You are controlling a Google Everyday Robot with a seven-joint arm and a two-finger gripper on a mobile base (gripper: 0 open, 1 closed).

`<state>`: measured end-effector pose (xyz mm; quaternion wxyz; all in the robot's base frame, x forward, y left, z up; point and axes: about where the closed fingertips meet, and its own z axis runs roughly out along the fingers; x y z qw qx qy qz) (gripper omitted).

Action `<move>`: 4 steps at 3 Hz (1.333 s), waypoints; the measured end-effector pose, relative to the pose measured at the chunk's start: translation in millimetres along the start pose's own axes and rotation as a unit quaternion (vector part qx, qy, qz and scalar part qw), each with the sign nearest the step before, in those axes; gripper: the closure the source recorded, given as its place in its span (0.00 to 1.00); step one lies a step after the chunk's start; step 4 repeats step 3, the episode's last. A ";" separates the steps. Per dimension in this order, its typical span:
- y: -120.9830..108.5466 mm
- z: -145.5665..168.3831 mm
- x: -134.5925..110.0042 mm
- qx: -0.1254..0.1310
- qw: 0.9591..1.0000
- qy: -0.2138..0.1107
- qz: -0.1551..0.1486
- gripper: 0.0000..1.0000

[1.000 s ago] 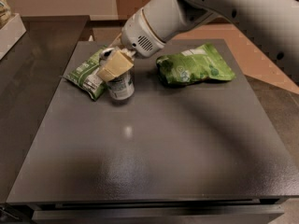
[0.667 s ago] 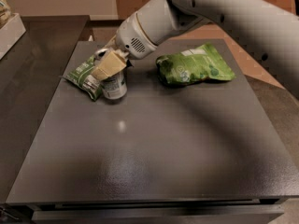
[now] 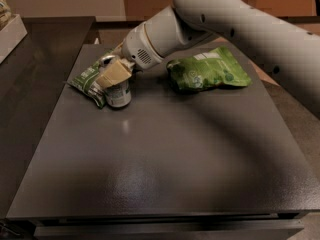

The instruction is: Move 7up can near green jalapeno chip bag

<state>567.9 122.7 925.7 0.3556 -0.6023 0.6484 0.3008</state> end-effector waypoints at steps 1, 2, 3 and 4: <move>-3.6 4.0 11.1 0.007 1.000 -0.009 0.004 0.15; -2.7 5.5 10.5 0.006 1.000 -0.009 0.004 0.00; -2.6 5.5 10.5 0.006 1.000 -0.009 0.004 0.00; -2.6 5.5 10.5 0.006 1.000 -0.009 0.004 0.00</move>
Offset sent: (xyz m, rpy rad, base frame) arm 0.0035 -0.0031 -0.0105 0.0174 -0.0026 -0.0154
